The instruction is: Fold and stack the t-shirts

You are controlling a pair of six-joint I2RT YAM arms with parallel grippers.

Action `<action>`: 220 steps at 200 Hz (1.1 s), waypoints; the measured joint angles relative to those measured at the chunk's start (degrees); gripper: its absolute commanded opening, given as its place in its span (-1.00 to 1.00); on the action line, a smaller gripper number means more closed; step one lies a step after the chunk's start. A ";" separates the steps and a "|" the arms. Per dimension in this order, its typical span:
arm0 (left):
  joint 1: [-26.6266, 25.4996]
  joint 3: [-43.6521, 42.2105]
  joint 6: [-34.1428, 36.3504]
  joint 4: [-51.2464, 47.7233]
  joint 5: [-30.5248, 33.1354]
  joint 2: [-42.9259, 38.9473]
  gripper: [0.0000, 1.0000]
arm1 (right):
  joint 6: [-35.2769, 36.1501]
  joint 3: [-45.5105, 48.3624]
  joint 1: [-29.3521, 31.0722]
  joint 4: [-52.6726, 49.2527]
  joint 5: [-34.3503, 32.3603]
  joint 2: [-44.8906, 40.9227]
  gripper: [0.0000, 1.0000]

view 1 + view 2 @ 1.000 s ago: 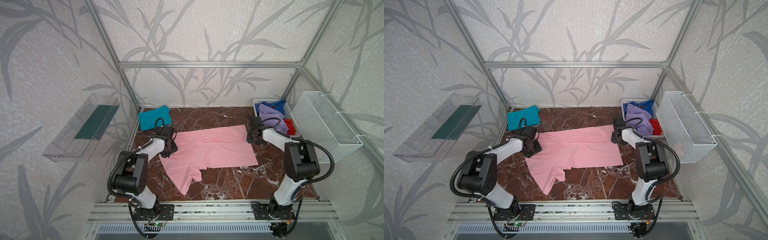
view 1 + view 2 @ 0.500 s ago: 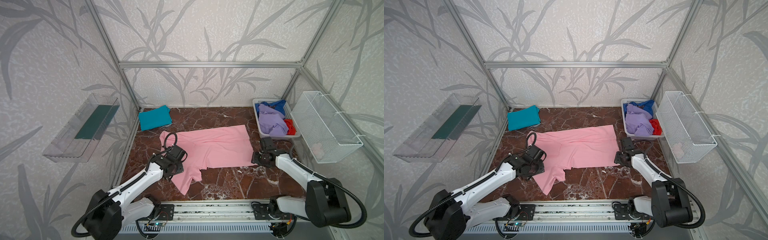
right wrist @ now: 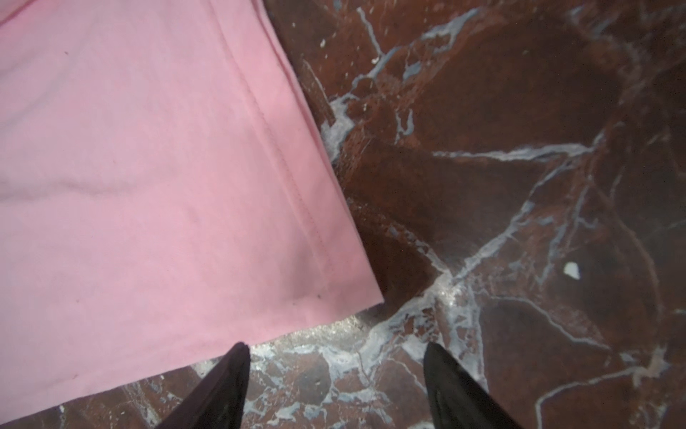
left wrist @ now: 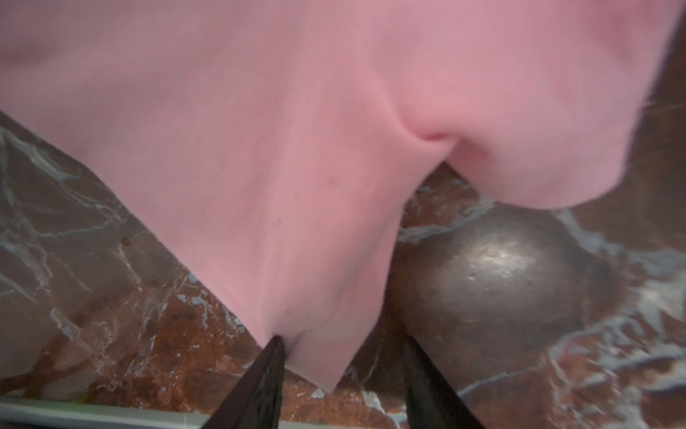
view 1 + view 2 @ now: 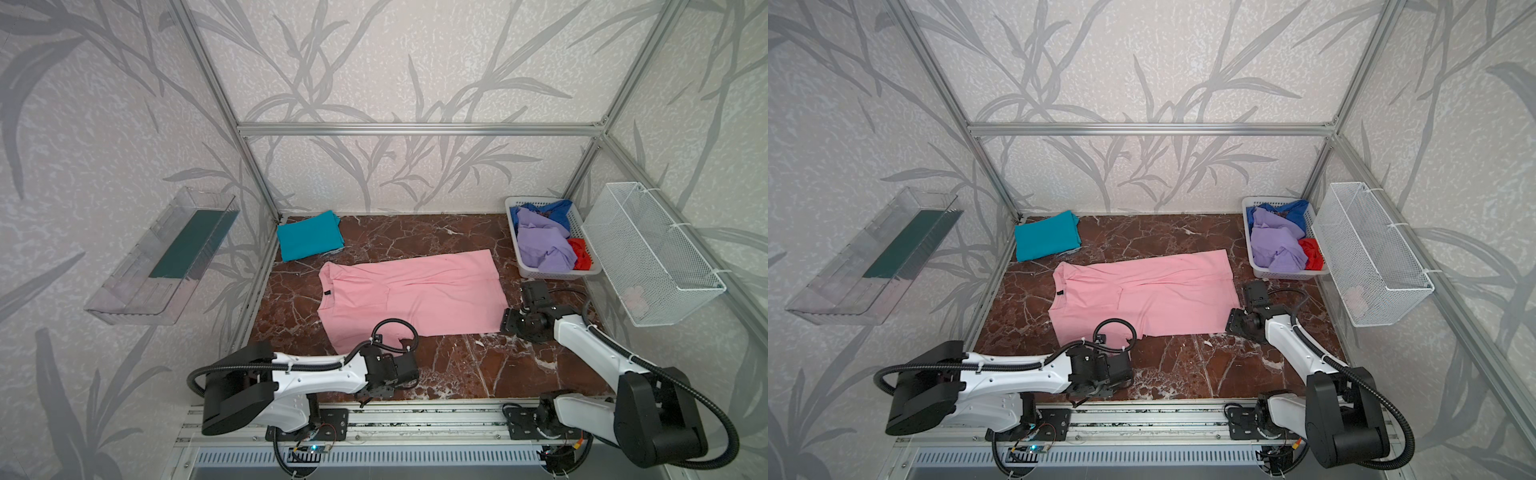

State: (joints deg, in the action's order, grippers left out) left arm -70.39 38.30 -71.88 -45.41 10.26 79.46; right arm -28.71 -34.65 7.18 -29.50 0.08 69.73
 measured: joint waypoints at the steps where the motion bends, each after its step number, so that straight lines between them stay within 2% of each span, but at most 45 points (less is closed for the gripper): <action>1: 0.00 0.11 0.00 -0.09 0.00 0.17 0.09 | 0.00 0.00 -0.02 -0.02 -0.02 -0.04 0.48; 17: 0.00 1.53 -0.92 -1.03 0.92 2.10 0.15 | 0.00 0.00 -0.37 -0.15 -0.13 -0.66 0.48; 25: 0.00 2.08 -1.18 -1.60 1.33 2.75 0.08 | 0.00 0.00 -0.46 -0.15 -0.24 -0.92 0.48; 45: 0.17 2.75 -1.40 -1.68 2.14 4.24 -0.61 | 0.00 -0.13 -0.74 -0.17 -0.50 -1.05 0.47; 61: 0.63 2.84 -1.20 -1.03 2.19 5.20 -1.00 | 0.00 -0.22 -1.18 -0.13 -0.52 -1.05 0.46; 90: 1.95 2.58 -0.94 -0.87 1.99 4.59 -1.00 | -0.04 -0.22 -2.29 0.11 -0.04 -0.57 0.42; 117: 5.75 0.44 -0.15 -2.54 1.49 0.13 -1.00 | -0.31 -0.24 -2.54 1.01 1.18 1.84 0.26; 135: 9.22 -0.72 0.37 -5.01 1.68 -6.10 -1.00 | -0.50 -0.26 -2.54 1.51 2.60 3.96 0.01; 155: 11.91 -1.03 0.98 -7.19 2.60 -12.83 -1.00 | -0.83 -0.26 -2.54 2.86 4.02 6.08 -0.52; 165: 13.38 -1.03 1.60 -8.04 2.82 -15.78 -1.00 | -1.09 -0.26 -2.54 3.56 4.52 6.97 -0.71; 187: 17.18 -1.01 2.97 -9.42 3.13 -19.82 -1.00 | -1.60 -0.35 -2.54 4.44 4.92 7.78 -0.91; 220: 22.45 0.83 6.49 -10.62 3.02 -20.57 -1.00 | -1.42 -3.61 -2.54 4.28 4.09 7.80 -1.00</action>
State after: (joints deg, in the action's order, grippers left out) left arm -47.94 39.13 -65.39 -56.03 13.28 58.89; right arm -30.13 -38.26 4.64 -25.21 4.16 77.54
